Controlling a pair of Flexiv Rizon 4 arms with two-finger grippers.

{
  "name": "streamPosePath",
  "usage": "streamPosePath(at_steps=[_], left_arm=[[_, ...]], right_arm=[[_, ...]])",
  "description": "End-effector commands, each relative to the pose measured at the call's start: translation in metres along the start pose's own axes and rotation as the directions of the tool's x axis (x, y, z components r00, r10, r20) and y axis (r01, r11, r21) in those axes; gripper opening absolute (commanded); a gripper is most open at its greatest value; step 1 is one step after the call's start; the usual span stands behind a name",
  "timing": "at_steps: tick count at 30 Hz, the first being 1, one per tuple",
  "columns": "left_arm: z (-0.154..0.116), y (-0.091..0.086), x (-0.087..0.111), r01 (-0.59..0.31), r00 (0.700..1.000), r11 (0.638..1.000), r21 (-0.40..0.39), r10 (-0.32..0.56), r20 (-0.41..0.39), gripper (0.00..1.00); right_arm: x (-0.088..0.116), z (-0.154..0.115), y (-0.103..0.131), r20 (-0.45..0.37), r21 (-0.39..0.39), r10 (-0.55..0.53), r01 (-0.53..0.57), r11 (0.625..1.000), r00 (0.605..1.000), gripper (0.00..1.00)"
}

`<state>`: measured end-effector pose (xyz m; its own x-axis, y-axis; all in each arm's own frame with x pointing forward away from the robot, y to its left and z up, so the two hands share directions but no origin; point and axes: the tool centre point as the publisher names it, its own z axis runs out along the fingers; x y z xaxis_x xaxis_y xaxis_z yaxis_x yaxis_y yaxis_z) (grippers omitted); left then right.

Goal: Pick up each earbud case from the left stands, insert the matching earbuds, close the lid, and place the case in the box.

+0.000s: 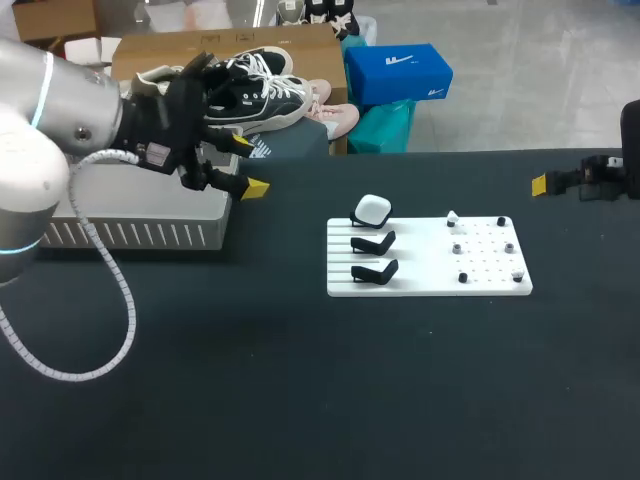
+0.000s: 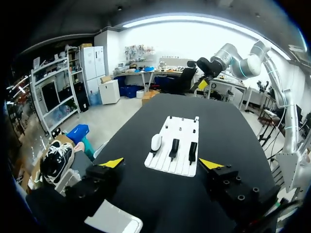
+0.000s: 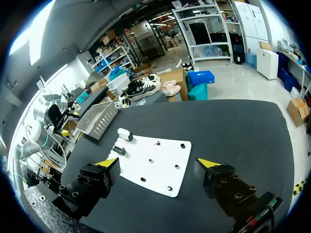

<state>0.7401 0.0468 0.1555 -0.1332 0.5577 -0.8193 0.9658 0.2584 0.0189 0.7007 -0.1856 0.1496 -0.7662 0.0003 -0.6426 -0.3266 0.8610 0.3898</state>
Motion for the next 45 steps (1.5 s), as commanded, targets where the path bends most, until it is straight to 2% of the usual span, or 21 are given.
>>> streamPosePath(at_steps=[1,8,11,12,17,25,35,37,39,41,45], left_arm=[[0.042,0.020,-0.001,-0.141,0.989,0.946,0.291,0.145,0.008,1.00],[0.076,0.026,0.001,-0.183,0.983,0.928,0.325,0.184,0.028,1.00],[0.089,0.029,0.002,-0.169,0.985,0.922,0.349,0.170,0.027,1.00],[0.093,0.029,0.002,-0.170,0.985,0.910,0.378,0.172,0.030,1.00],[0.108,0.026,0.006,-0.122,0.992,0.905,0.407,0.124,0.021,1.00],[0.128,0.019,0.015,-0.075,0.997,0.920,0.384,0.070,0.027,1.00],[0.147,0.023,0.019,-0.051,0.998,0.947,0.317,0.035,0.057,1.00],[0.151,0.024,0.019,-0.052,0.998,0.953,0.299,0.035,0.060,0.92],[0.153,0.025,0.018,-0.046,0.998,0.953,0.298,0.029,0.063,0.91],[0.158,0.024,0.017,-0.046,0.997,0.957,0.286,0.028,0.068,0.83],[0.166,0.022,0.020,-0.045,0.997,0.959,0.278,0.028,0.066,0.76]], right_arm=[[0.000,0.000,-0.001,-0.001,-0.002,-0.001,0.001,1.000,1.000,1.00],[0.000,0.000,-0.001,-0.001,-0.002,-0.001,0.001,1.000,1.000,1.00],[0.000,0.000,-0.001,-0.001,-0.002,-0.001,0.001,1.000,1.000,1.00],[0.000,0.000,-0.001,-0.001,-0.002,-0.001,0.001,1.000,1.000,1.00],[0.000,0.000,-0.001,-0.001,-0.002,-0.001,0.001,1.000,1.000,1.00],[0.000,0.000,-0.001,-0.001,-0.002,-0.001,0.001,1.000,1.000,1.00],[0.000,0.000,-0.001,-0.001,-0.002,-0.001,0.001,1.000,1.000,1.00],[0.000,0.000,-0.001,-0.001,-0.002,-0.001,0.001,1.000,1.000,1.00],[0.000,0.000,-0.001,-0.001,-0.002,-0.001,0.001,1.000,1.000,1.00],[0.000,0.000,-0.001,-0.001,-0.002,-0.001,0.001,1.000,1.000,1.00],[0.000,0.000,-0.001,-0.001,-0.002,-0.001,0.001,1.000,1.000,1.00]])
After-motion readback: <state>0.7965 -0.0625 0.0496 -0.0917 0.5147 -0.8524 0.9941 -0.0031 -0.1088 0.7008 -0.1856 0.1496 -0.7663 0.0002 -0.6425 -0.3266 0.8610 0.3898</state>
